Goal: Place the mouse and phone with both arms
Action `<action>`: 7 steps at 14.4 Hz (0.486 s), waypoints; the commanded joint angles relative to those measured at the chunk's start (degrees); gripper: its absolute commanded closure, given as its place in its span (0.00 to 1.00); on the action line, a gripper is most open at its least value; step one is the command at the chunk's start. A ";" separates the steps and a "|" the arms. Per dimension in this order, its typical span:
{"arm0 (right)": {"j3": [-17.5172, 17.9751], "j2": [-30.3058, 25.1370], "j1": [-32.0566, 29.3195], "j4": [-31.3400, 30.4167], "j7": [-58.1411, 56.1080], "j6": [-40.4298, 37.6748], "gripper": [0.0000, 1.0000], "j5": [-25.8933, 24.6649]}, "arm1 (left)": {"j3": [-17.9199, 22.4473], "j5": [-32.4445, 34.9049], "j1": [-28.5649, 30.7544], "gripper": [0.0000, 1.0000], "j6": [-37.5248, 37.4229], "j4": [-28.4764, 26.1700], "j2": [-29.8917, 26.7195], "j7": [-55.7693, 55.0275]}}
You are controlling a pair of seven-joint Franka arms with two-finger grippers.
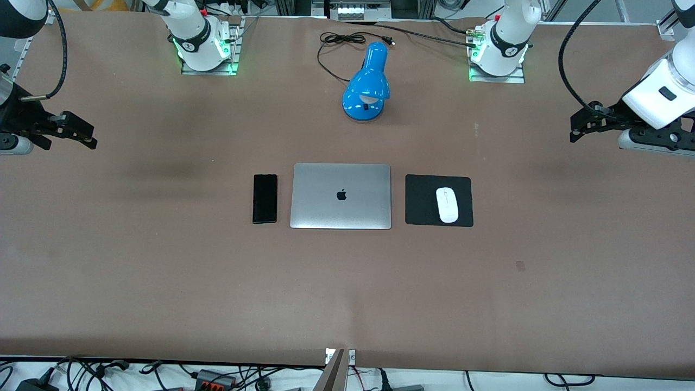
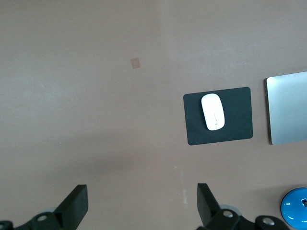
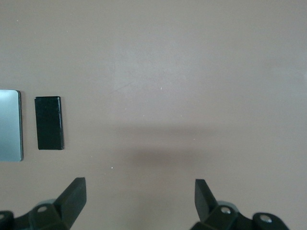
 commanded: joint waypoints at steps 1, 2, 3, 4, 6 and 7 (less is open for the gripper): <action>0.44 -1.13 0.10 -0.78 1.13 -0.41 0.00 0.08 | 0.09 -0.54 -0.10 0.00 -1.48 2.51 1.19 0.04; 0.44 -1.13 0.01 -0.78 1.22 -0.41 0.00 0.08 | 0.09 -0.54 -0.02 0.00 -1.48 2.51 1.27 0.04; 0.70 -1.13 -0.42 -0.78 1.22 -0.32 0.00 0.17 | 0.09 -0.54 -0.02 0.00 -1.40 2.60 1.27 0.04; 0.70 -1.22 -0.51 -0.78 1.22 -0.41 0.00 0.17 | 0.09 -0.54 -0.02 0.00 -1.40 2.60 1.27 0.04; 2.27 -1.22 -1.82 -0.78 1.22 -0.32 0.00 0.17 | 0.09 -0.54 -0.10 0.00 -1.05 2.68 1.27 0.04; 3.24 -1.22 -2.70 -0.78 1.22 -0.32 0.00 0.17 | 0.09 -0.54 -0.02 0.00 -1.04 2.69 1.27 0.04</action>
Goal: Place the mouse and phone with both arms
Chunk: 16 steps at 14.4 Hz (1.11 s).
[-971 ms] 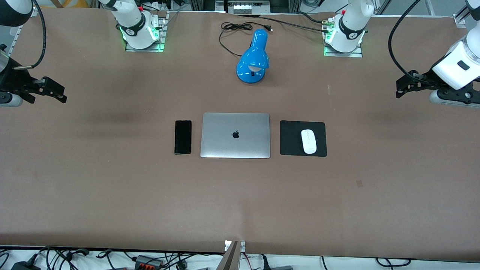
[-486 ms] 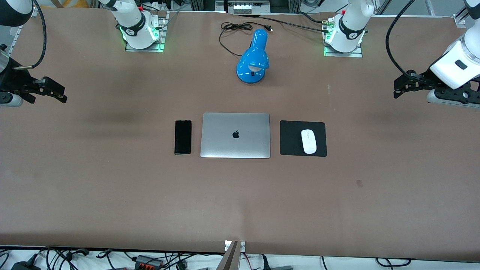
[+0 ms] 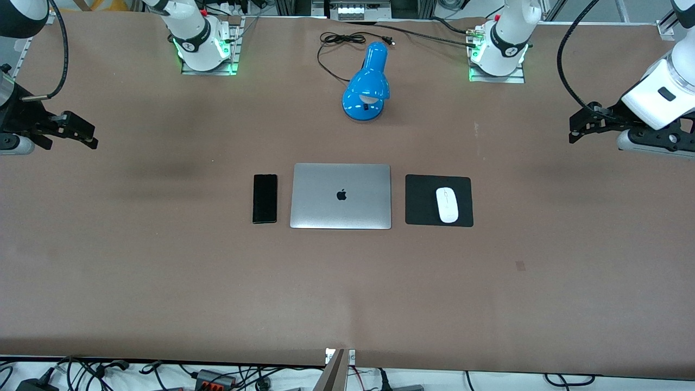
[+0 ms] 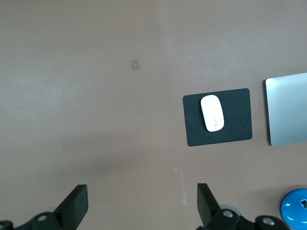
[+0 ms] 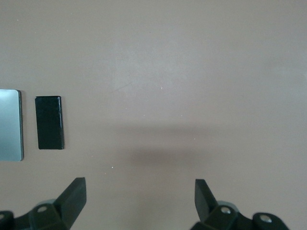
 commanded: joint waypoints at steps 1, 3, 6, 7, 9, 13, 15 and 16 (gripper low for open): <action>2.55 -1.22 -2.13 -0.78 1.10 -0.33 0.00 0.17 | 0.08 -0.54 0.08 0.00 -1.13 2.23 1.15 0.04; 2.55 -1.48 -2.13 -0.78 1.19 -0.50 0.00 0.17 | 0.08 -0.36 0.17 0.00 -1.13 2.23 1.15 0.13; 2.29 -1.92 -2.21 -0.78 1.10 -1.73 0.00 0.17 | 0.08 -0.10 0.34 0.00 -1.13 2.23 1.15 0.13; 2.29 -1.92 -2.21 -0.78 1.10 -2.08 0.00 0.17 | 0.17 -0.01 0.43 0.00 -1.13 2.23 1.15 0.13; 2.46 -1.92 -2.04 -0.78 1.10 -2.26 0.00 0.17 | 0.17 -0.01 0.70 0.00 -1.13 2.23 1.15 0.13; 2.55 -2.01 -2.04 -0.78 1.10 -2.26 0.00 0.17 | 0.00 0.25 0.26 0.00 -1.48 2.23 1.07 0.39; 2.55 -2.01 -2.04 -0.60 1.10 -1.91 0.00 0.17 | 0.08 0.25 0.17 0.00 -1.57 2.23 1.07 0.22; 2.55 -2.45 -2.04 -0.60 1.01 -1.83 0.00 0.17 | 0.08 0.25 0.17 0.00 -1.57 2.23 1.07 0.22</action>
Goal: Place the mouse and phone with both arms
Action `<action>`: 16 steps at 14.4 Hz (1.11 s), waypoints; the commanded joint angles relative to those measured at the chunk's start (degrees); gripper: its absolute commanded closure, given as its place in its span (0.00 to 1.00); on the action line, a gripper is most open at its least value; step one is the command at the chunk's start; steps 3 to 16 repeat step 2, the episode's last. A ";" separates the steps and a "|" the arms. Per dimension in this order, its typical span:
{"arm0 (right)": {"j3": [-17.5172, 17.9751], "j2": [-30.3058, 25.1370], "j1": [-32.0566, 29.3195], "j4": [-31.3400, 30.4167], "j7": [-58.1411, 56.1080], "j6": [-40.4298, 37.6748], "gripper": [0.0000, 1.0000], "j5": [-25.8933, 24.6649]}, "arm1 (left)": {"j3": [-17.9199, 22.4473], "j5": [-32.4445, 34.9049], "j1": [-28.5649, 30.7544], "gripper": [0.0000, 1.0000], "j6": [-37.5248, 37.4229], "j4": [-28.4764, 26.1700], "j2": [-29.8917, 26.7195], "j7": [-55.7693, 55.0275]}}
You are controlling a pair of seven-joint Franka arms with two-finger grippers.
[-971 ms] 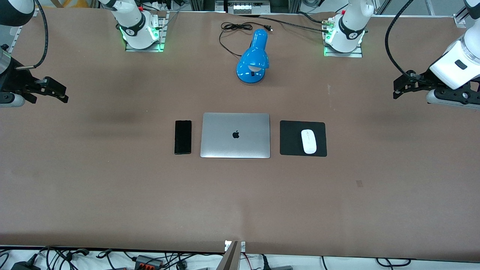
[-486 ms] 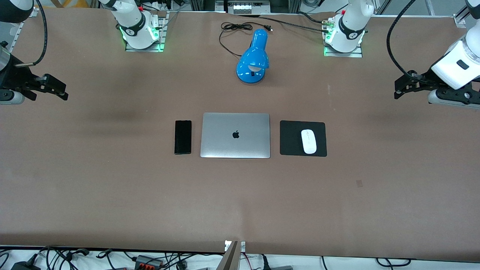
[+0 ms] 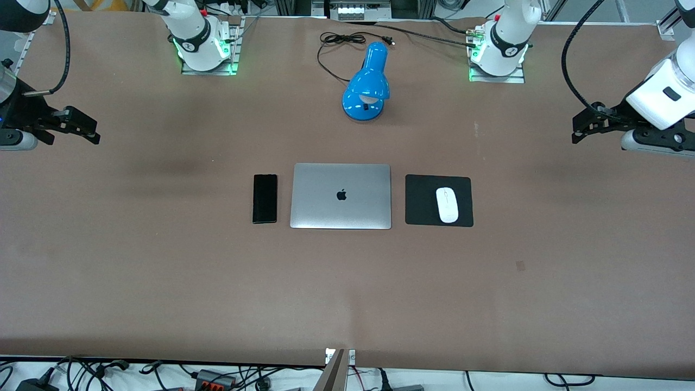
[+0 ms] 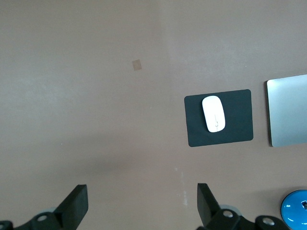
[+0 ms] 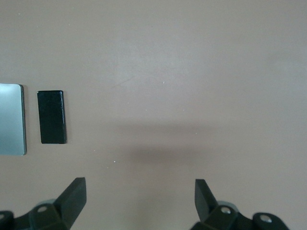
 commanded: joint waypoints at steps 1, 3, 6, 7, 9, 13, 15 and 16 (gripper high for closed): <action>0.83 -1.70 -0.74 -0.61 0.52 -0.05 0.00 0.17 | -0.10 0.25 -0.14 0.00 -1.52 2.13 1.06 0.13; 0.83 -1.70 -0.65 -0.61 0.52 -0.04 0.00 0.17 | -0.10 0.25 -0.14 0.00 -1.52 2.13 1.06 0.13; 0.83 -1.70 -0.65 -0.61 0.52 -0.04 0.00 0.17 | -0.10 0.25 -0.14 0.00 -1.52 2.13 1.06 0.13; 0.83 -1.70 -0.65 -0.61 0.52 -0.04 0.00 0.17 | -0.10 0.25 -0.14 0.00 -1.52 2.13 1.06 0.13; 0.83 -1.70 -0.65 -0.61 0.52 -0.04 0.00 0.17 | -0.10 0.25 -0.14 0.00 -1.52 2.13 1.06 0.13; 0.83 -1.70 -0.65 -0.61 0.52 -0.04 0.00 0.17 | -0.10 0.25 -0.14 0.00 -1.52 2.13 1.06 0.13; 0.83 -1.70 -0.65 -0.61 0.52 -0.04 0.00 0.17 | -0.10 0.25 -0.14 0.00 -1.52 2.13 1.06 0.13; 0.83 -1.70 -0.65 -0.61 0.52 -0.04 0.00 0.17 | -0.10 0.25 -0.14 0.00 -1.52 2.13 1.06 0.13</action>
